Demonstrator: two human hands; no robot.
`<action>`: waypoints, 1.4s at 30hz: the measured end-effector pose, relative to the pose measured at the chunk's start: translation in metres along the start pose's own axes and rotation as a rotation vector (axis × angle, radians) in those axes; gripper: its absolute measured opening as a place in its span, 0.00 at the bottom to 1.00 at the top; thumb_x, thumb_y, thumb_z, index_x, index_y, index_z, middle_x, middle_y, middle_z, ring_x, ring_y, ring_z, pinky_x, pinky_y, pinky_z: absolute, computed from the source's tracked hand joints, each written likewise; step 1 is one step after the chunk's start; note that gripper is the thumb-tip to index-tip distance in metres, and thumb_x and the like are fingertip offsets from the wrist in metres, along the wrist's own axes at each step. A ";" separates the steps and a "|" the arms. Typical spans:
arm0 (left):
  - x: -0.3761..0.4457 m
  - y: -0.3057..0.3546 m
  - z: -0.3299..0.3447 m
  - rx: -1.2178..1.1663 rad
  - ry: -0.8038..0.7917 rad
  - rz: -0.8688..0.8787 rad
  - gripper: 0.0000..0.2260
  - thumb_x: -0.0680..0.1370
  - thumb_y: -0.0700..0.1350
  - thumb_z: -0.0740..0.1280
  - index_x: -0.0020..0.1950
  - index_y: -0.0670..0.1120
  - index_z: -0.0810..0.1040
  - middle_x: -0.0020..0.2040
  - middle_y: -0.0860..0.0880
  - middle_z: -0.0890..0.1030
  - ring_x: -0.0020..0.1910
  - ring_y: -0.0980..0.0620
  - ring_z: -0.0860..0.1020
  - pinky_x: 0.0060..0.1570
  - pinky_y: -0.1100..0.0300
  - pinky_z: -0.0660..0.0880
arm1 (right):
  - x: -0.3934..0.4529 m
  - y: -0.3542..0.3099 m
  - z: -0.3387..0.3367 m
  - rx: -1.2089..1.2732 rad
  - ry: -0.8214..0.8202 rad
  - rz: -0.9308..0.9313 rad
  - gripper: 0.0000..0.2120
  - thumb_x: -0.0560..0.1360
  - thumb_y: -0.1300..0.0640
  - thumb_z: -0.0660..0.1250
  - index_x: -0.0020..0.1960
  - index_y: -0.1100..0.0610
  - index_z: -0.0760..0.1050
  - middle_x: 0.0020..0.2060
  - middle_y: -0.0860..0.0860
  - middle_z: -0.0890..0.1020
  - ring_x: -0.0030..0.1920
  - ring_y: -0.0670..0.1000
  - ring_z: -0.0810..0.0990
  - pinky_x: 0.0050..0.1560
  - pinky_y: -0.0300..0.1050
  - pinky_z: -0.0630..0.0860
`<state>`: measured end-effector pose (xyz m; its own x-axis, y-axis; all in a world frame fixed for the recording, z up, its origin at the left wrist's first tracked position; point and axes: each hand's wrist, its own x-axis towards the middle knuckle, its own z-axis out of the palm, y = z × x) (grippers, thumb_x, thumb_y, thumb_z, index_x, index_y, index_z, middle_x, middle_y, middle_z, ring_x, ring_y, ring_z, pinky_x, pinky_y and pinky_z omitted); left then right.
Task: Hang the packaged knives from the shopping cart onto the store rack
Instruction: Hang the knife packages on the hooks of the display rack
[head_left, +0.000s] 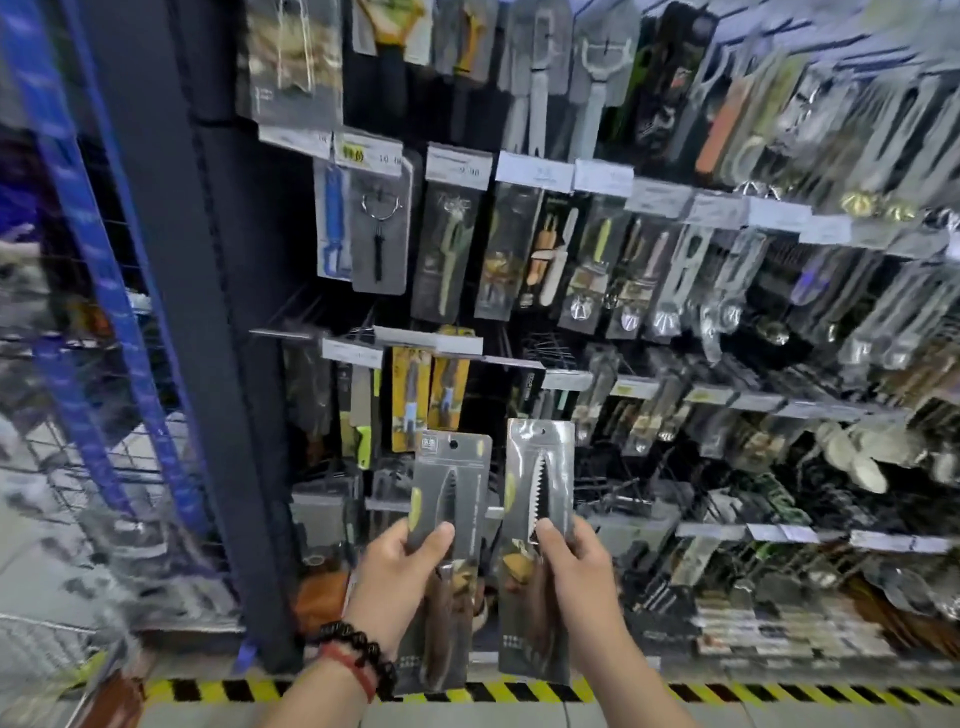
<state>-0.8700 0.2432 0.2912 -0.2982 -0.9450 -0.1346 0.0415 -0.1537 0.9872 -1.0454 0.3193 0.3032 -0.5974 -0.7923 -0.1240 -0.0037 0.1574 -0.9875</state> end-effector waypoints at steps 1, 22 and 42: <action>0.011 0.001 0.002 0.008 -0.013 -0.014 0.34 0.66 0.68 0.69 0.59 0.42 0.77 0.52 0.51 0.80 0.53 0.51 0.77 0.54 0.56 0.73 | 0.012 -0.002 0.002 -0.014 0.017 -0.005 0.32 0.79 0.45 0.65 0.76 0.60 0.60 0.75 0.54 0.65 0.74 0.55 0.64 0.71 0.51 0.63; 0.173 0.003 0.048 0.052 -0.016 -0.192 0.15 0.70 0.55 0.71 0.53 0.50 0.81 0.47 0.55 0.85 0.51 0.54 0.82 0.49 0.61 0.75 | 0.234 0.027 0.048 -0.055 -0.142 0.114 0.40 0.72 0.34 0.66 0.74 0.60 0.66 0.70 0.54 0.72 0.70 0.57 0.71 0.71 0.55 0.66; 0.247 -0.044 0.044 -0.072 0.146 -0.372 0.48 0.59 0.65 0.74 0.74 0.45 0.66 0.72 0.50 0.69 0.70 0.47 0.66 0.71 0.46 0.62 | 0.323 0.079 0.066 0.046 -0.166 0.137 0.56 0.60 0.21 0.63 0.76 0.57 0.62 0.74 0.56 0.68 0.73 0.56 0.67 0.73 0.60 0.64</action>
<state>-0.9878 0.0290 0.2184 -0.1676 -0.8511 -0.4976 0.0247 -0.5082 0.8609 -1.1860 0.0365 0.1785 -0.4495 -0.8521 -0.2681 0.1073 0.2464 -0.9632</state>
